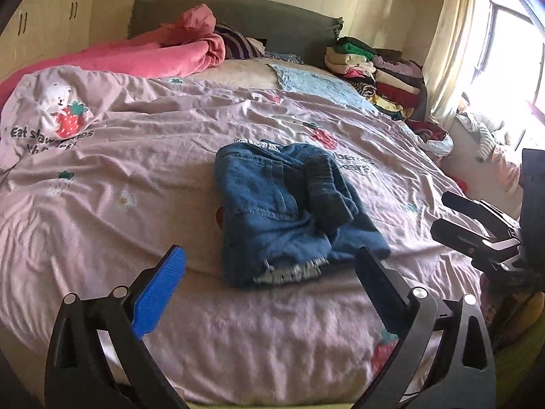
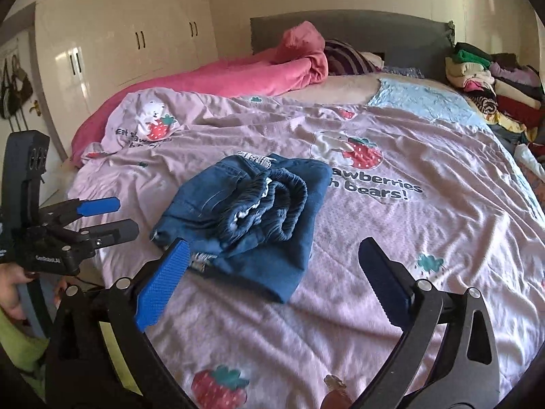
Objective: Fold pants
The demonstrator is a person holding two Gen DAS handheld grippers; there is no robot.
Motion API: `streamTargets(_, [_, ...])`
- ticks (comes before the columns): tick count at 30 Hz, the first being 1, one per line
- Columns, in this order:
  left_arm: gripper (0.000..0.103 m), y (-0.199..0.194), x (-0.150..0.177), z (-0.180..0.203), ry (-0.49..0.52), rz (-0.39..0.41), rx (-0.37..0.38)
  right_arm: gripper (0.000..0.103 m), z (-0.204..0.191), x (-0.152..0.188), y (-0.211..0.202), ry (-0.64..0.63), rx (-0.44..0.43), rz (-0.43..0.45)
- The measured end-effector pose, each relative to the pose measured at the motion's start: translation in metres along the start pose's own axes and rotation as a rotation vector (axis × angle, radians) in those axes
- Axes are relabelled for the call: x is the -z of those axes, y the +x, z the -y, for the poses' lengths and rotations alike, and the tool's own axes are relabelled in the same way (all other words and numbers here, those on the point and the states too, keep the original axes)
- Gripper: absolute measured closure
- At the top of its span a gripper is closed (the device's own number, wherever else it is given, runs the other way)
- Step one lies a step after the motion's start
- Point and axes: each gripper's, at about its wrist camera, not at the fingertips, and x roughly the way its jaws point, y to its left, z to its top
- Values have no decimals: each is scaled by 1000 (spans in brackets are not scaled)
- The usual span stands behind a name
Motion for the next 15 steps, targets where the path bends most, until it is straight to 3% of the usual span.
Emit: streamTargets(15, [4,-38,26,8,15,18,-58,9,-10,16,-41,-2,19,35])
